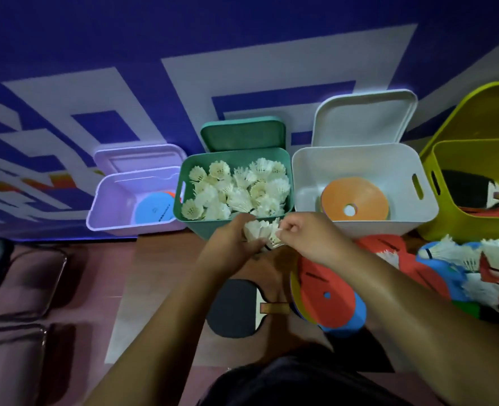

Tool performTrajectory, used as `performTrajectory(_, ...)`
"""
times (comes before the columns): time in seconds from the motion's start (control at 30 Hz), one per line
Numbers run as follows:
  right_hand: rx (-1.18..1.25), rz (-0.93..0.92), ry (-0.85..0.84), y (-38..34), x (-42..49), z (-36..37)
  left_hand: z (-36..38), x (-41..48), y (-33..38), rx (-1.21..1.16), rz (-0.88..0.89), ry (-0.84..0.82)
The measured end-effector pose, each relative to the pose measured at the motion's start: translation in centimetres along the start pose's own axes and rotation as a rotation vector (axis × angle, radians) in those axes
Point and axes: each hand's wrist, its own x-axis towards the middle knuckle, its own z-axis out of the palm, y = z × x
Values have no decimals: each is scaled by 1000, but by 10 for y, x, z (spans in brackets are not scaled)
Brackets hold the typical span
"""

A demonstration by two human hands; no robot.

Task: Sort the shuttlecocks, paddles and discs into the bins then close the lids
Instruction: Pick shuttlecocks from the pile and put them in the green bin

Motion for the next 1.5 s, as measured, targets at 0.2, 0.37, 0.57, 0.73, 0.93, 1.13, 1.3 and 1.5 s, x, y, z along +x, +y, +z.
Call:
performTrajectory(0.2, 51, -16, 92, -37, 28, -4, -62, 23, -14, -107, -98, 171)
performTrajectory(0.37, 65, 39, 132, -45, 42, -3, -95, 70, -22, -177, -106, 231)
performTrajectory(0.57, 107, 112, 262, -43, 54, 0, -95, 121, -47, -32, -134, 147)
performTrajectory(0.73, 60, 167, 315, -43, 71, 2, -88, 131, -73, -51, -154, 104)
performTrajectory(0.93, 3, 105, 464, -60, 108, 8, -84, 127, -89, -50, -101, 111)
performTrajectory(1.13, -167, 82, 496, -73, 168, 19, -91, 115, -92, -102, -103, 137)
performTrajectory(1.3, -193, 168, 352, -67, 176, 38, -96, 105, -95, -106, -113, 151)
performTrajectory(1.5, -37, 168, 407, -49, 138, 31, -89, 96, -89, -119, -106, 139)
